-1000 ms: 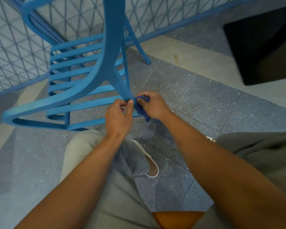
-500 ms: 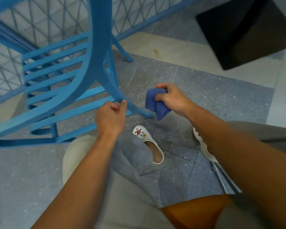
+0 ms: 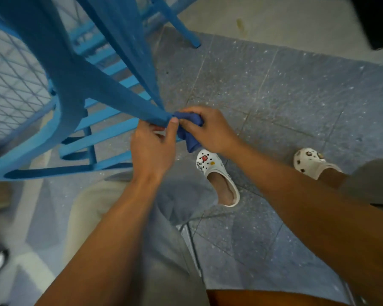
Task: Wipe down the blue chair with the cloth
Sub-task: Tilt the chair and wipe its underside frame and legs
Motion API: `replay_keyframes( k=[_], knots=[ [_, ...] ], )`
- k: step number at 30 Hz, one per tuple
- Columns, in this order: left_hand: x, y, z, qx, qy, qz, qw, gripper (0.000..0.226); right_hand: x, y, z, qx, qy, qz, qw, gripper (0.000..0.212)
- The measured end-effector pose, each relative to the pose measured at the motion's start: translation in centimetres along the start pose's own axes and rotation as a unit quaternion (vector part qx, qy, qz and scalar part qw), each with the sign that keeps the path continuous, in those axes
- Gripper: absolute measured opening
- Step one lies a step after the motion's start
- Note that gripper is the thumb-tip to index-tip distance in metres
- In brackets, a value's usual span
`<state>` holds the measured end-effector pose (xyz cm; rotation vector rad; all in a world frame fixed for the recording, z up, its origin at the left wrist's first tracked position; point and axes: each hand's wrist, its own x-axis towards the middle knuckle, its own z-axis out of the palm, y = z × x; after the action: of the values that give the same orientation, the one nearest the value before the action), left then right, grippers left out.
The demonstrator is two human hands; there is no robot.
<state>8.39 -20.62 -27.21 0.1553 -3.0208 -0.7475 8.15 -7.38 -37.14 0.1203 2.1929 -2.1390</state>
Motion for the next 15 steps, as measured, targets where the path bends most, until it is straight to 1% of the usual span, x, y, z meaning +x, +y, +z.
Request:
replay_keyframes(
  k=[2,4,7,9,11,13,15],
  knots=[
    [0.3,-0.1,0.3,0.02,0.011,0.008,1.0,0.04,0.4,1.1,1.0,-0.016,0.027,-0.005,0.999,0.02],
    [0.3,0.0,0.6,0.035,0.02,0.006,0.999,0.041,0.6,2.6,1.1,-0.039,0.038,0.006,0.999,0.02],
    [0.1,0.6,1.1,0.05,0.012,-0.006,0.999,0.037,0.9,4.0,0.2,-0.076,0.01,0.01,0.997,0.022],
    [-0.3,0.5,1.5,0.074,-0.004,-0.016,0.997,0.035,1.1,3.6,0.1,-0.079,0.005,-0.022,0.997,0.021],
    [-0.6,0.0,1.9,0.076,-0.018,-0.026,0.997,0.036,1.0,2.6,0.9,-0.055,0.04,-0.056,0.996,0.014],
    [-0.6,-0.3,2.4,0.063,-0.024,-0.038,0.997,0.037,0.6,2.6,1.9,-0.025,0.089,-0.07,0.993,0.009],
    [-0.6,-0.3,2.9,0.054,-0.021,-0.055,0.997,0.04,0.3,4.1,2.5,-0.012,0.109,-0.041,0.993,0.009]
  ],
)
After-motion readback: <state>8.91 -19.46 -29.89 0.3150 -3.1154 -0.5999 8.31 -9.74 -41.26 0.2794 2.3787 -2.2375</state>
